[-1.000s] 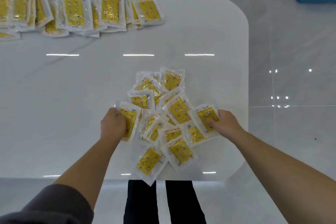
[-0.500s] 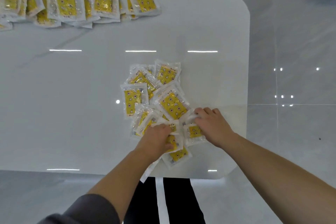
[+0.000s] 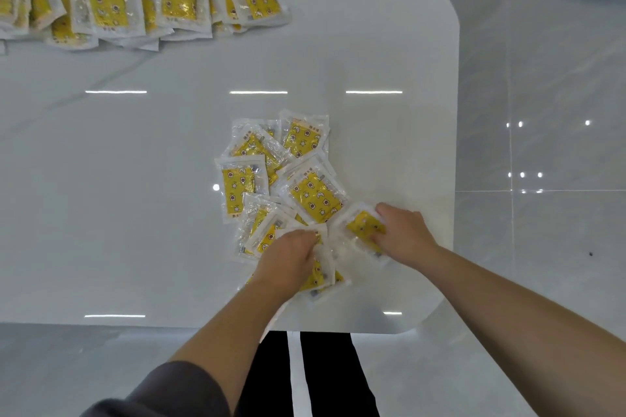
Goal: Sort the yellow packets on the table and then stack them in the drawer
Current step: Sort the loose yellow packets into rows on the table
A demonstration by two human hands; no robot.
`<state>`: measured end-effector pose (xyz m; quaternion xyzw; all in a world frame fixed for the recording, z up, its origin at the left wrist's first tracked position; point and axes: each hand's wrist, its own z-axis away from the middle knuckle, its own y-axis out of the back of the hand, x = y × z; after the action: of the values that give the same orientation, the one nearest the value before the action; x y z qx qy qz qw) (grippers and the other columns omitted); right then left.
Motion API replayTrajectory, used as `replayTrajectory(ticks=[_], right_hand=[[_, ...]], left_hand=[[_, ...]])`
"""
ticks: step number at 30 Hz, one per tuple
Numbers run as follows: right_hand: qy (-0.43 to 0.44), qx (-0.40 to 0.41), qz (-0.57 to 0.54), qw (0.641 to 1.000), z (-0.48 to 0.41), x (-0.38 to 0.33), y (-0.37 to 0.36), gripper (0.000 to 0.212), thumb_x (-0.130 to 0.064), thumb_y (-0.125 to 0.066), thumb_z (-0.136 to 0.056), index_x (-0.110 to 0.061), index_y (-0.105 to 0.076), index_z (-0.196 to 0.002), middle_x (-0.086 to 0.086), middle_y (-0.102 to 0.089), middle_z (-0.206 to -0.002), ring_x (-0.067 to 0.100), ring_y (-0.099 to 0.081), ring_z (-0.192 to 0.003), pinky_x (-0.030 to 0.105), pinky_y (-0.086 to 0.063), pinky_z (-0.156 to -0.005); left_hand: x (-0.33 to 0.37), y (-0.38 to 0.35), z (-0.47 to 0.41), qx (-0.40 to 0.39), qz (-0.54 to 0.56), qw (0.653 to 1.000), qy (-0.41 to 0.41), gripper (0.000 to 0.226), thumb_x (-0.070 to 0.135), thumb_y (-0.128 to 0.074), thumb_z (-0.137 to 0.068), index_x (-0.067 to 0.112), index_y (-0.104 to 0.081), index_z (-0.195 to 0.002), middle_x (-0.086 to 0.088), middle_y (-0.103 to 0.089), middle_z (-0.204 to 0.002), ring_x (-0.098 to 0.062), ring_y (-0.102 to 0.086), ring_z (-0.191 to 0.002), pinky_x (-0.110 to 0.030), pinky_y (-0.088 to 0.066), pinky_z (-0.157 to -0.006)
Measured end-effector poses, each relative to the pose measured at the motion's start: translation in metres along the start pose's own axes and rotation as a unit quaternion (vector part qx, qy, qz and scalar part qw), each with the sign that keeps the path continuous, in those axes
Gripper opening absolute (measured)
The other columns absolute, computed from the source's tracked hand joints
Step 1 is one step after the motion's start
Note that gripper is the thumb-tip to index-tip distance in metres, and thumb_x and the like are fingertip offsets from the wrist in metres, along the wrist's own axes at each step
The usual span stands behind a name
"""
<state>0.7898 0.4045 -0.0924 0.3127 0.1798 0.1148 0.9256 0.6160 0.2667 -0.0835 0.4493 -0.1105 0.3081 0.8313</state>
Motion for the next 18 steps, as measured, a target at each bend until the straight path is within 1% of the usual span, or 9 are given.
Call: replayTrajectory(ticks=[1,3,6,7,10,12,14,16,18], right_hand=[[-0.029,0.012,-0.067,0.997,0.0,0.0,0.005,0.02,-0.029,-0.062,-0.085,-0.017,-0.046,-0.088,-0.006,-0.053,-0.076,0.027,-0.057,-0.085,0.035,-0.039,-0.079],[-0.064,0.039,-0.199,0.977,0.001,0.0,0.019,0.023,-0.026,-0.068,-0.084,-0.015,-0.056,-0.101,0.0,-0.063,-0.089,0.024,-0.06,-0.088,0.034,-0.046,-0.078],[-0.049,0.03,-0.339,0.939,0.0,-0.008,0.044,0.026,-0.015,-0.069,-0.086,-0.018,-0.061,-0.11,-0.003,-0.069,-0.101,0.019,-0.065,-0.096,0.032,-0.051,-0.083],[-0.042,0.006,-0.4,0.916,-0.001,-0.015,0.053,0.026,-0.012,-0.068,-0.087,-0.018,-0.061,-0.112,-0.001,-0.071,-0.103,0.021,-0.067,-0.098,0.033,-0.053,-0.086],[-0.035,-0.102,-0.592,0.799,-0.008,-0.04,0.073,0.038,-0.007,-0.066,-0.087,-0.009,-0.058,-0.123,0.009,-0.069,-0.117,0.026,-0.067,-0.107,0.038,-0.054,-0.092],[-0.027,-0.156,-0.636,0.756,-0.015,-0.06,0.08,0.054,-0.014,-0.072,-0.078,-0.005,-0.056,-0.128,0.012,-0.067,-0.122,0.027,-0.065,-0.109,0.037,-0.055,-0.092],[-0.012,-0.205,-0.653,0.729,-0.023,-0.082,0.082,0.075,-0.024,-0.088,-0.062,-0.003,-0.058,-0.127,0.015,-0.065,-0.124,0.028,-0.066,-0.108,0.037,-0.056,-0.09],[0.0,-0.247,-0.652,0.717,-0.031,-0.105,0.077,0.084,-0.026,-0.095,-0.05,-0.005,-0.061,-0.124,0.017,-0.064,-0.124,0.029,-0.066,-0.107,0.039,-0.056,-0.089],[0.003,-0.254,-0.646,0.72,-0.037,-0.129,0.068,0.085,-0.026,-0.095,-0.049,-0.006,-0.062,-0.124,0.017,-0.064,-0.123,0.03,-0.067,-0.104,0.041,-0.056,-0.088]], left_hand=[[-0.004,0.009,0.001,-0.003,0.067,0.998,0.01,0.019,0.009,-0.048,-0.089,0.019,-0.042,-0.074,0.002,-0.048,-0.075,-0.018,-0.046,-0.071,-0.032,-0.037,-0.063],[-0.012,0.03,0.003,0.007,0.141,0.99,0.016,0.027,0.005,-0.052,-0.085,0.02,-0.037,-0.067,0.004,-0.043,-0.067,-0.012,-0.039,-0.062,-0.028,-0.035,-0.057],[-0.024,0.07,0.003,0.014,0.215,0.977,0.007,0.032,0.002,-0.057,-0.084,0.019,-0.037,-0.065,0.006,-0.042,-0.063,-0.005,-0.038,-0.06,-0.023,-0.036,-0.056],[-0.028,0.084,0.002,0.004,0.236,0.972,0.01,0.033,0.002,-0.06,-0.084,0.018,-0.038,-0.065,0.006,-0.042,-0.063,-0.004,-0.039,-0.06,-0.022,-0.037,-0.056],[-0.045,0.12,-0.008,-0.038,0.283,0.958,0.028,0.031,0.006,-0.066,-0.085,0.015,-0.041,-0.069,0.009,-0.043,-0.063,0.0,-0.036,-0.052,-0.013,-0.034,-0.053],[-0.059,0.137,-0.014,-0.054,0.324,0.943,0.057,0.032,0.006,-0.066,-0.085,0.016,-0.042,-0.068,0.01,-0.04,-0.062,-0.002,-0.034,-0.052,-0.015,-0.031,-0.052],[-0.076,0.151,-0.018,-0.058,0.381,0.918,0.09,0.033,0.005,-0.065,-0.086,0.017,-0.041,-0.067,0.008,-0.038,-0.059,-0.006,-0.033,-0.052,-0.019,-0.03,-0.051],[-0.097,0.164,-0.022,-0.055,0.433,0.891,0.122,0.032,0.006,-0.066,-0.086,0.017,-0.041,-0.068,0.005,-0.038,-0.058,-0.008,-0.032,-0.05,-0.021,-0.028,-0.049],[-0.117,0.175,-0.024,-0.035,0.487,0.859,0.154,0.031,0.01,-0.066,-0.085,0.018,-0.041,-0.068,0.002,-0.04,-0.06,-0.011,-0.035,-0.05,-0.025,-0.029,-0.048]])
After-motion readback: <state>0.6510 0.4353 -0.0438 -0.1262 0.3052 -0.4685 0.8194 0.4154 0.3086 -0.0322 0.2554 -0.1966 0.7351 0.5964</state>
